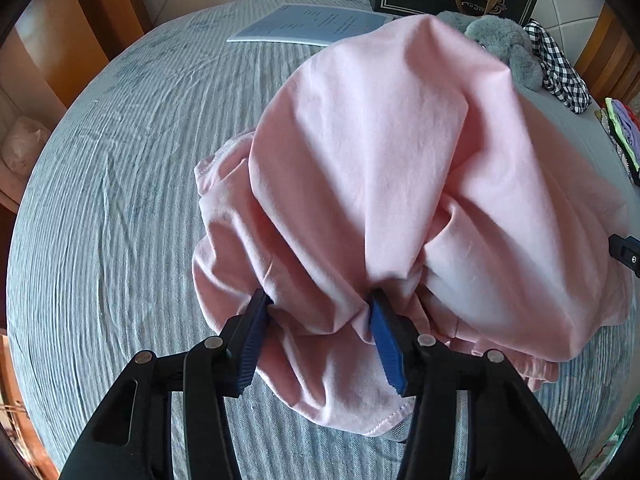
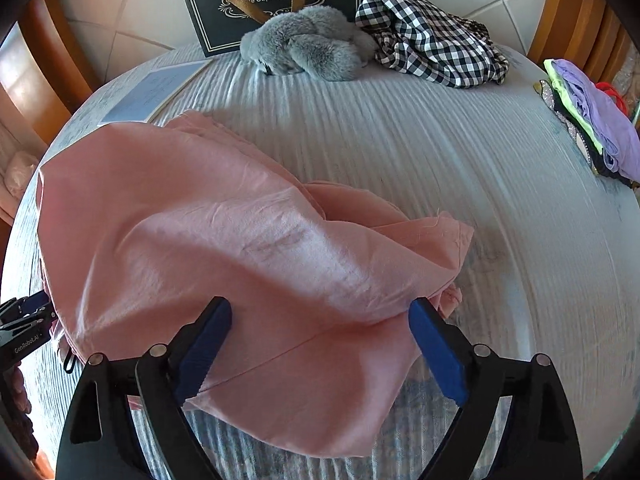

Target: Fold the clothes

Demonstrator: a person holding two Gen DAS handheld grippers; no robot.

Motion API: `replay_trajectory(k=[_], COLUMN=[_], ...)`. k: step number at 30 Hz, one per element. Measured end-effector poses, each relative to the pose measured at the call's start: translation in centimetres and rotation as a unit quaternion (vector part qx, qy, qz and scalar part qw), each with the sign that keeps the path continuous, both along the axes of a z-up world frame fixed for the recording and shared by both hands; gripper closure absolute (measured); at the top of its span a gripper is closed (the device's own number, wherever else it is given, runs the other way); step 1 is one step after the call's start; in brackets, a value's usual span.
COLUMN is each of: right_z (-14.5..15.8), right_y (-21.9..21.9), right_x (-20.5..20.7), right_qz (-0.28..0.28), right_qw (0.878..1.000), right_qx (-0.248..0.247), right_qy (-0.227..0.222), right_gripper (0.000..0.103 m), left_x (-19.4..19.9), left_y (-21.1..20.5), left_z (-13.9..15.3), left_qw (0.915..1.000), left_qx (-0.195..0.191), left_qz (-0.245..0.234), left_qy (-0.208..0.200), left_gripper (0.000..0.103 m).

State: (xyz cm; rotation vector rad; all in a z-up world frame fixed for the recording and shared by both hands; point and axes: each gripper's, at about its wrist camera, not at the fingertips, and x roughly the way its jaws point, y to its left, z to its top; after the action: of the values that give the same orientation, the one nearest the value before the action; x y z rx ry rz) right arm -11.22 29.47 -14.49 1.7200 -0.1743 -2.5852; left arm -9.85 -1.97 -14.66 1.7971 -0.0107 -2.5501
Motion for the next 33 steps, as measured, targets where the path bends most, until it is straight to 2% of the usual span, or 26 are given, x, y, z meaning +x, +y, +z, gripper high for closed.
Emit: replay_trajectory(k=[1,2,3,4,5,12,15,16,17,18,19,20,21,24,30,31,32,33], right_z=[-0.4,-0.7,-0.7,0.0,0.7,5.9,5.5,5.2,4.9,4.6,4.3,3.9,3.6,2.6,0.5,0.0,-0.6,-1.2], right_y=[0.2,0.3,0.4,0.6,0.7,2.0,2.2,2.1,2.1,2.0,2.0,2.0,1.9,1.8,1.5,1.4,1.2,1.0], right_x=[-0.2,-0.5,-0.6,-0.4,-0.2,1.1,0.8,0.6,0.4,0.3,0.1,0.0,-0.2,-0.7,-2.1,-2.5,-2.8,-3.1], right_qz=[-0.001,-0.003,-0.004,-0.005,-0.006,-0.012,0.001,0.005,0.008,0.012,0.016,0.019,0.023,0.034,0.055,0.059,0.066,0.071], right_qw=[1.0,1.0,1.0,1.0,1.0,0.996,0.997,0.997,0.998,0.998,0.998,0.998,0.998,0.998,0.998,0.998,0.998,0.997], right_qx=[-0.004,-0.009,-0.01,-0.005,0.001,0.027,0.021,0.021,0.02,0.02,0.019,0.019,0.018,0.017,0.016,0.014,0.009,0.009], right_qy=[-0.004,-0.007,-0.006,0.004,0.015,0.08,0.072,0.068,0.065,0.062,0.059,0.056,0.053,0.043,0.023,0.015,0.002,-0.01], right_gripper=[0.02,0.041,0.057,0.089,0.103,0.103,0.102,0.099,0.085,0.076,0.056,0.048,0.045,0.045,0.045,0.049,0.081,0.1], left_x=[0.0,-0.1,-0.2,-0.2,-0.2,0.7,0.7,0.7,0.7,0.8,0.8,0.8,1.0,1.3,0.2,-0.1,-0.4,-0.7], left_y=[0.1,0.1,0.1,-0.1,-0.3,0.5,0.9,0.7,0.6,0.5,0.3,-0.1,-0.5,-0.8,-0.5,-0.5,-0.3,-0.2], left_z=[0.0,0.1,0.2,0.5,1.0,8.9,11.3,11.5,11.6,11.3,10.9,10.2,9.7,8.2,4.5,3.6,2.8,2.2], left_qw=[1.0,0.9999,0.9998,0.9999,1.0,0.9945,0.9912,0.9908,0.9908,0.9916,0.9924,0.9932,0.994,0.9948,0.9975,0.9984,0.9992,0.9996], left_qx=[-0.005,-0.016,-0.02,-0.013,-0.005,0.029,0.037,0.039,0.04,0.038,0.037,0.042,0.048,0.058,0.048,0.04,0.029,0.02], left_qz=[-0.001,-0.002,-0.004,-0.004,-0.002,-0.029,-0.034,-0.033,-0.032,-0.029,-0.024,-0.018,-0.012,-0.003,0.01,0.01,0.011,0.01], left_qy=[-0.001,-0.003,-0.005,-0.006,-0.002,0.096,0.122,0.125,0.126,0.12,0.114,0.107,0.098,0.084,0.05,0.039,0.025,0.014], left_gripper=[0.06,0.076,0.093,0.096,0.096,0.098,0.098,0.098,0.097,0.097,0.095,0.089,0.078,0.059,0.056,0.056,0.073,0.1])
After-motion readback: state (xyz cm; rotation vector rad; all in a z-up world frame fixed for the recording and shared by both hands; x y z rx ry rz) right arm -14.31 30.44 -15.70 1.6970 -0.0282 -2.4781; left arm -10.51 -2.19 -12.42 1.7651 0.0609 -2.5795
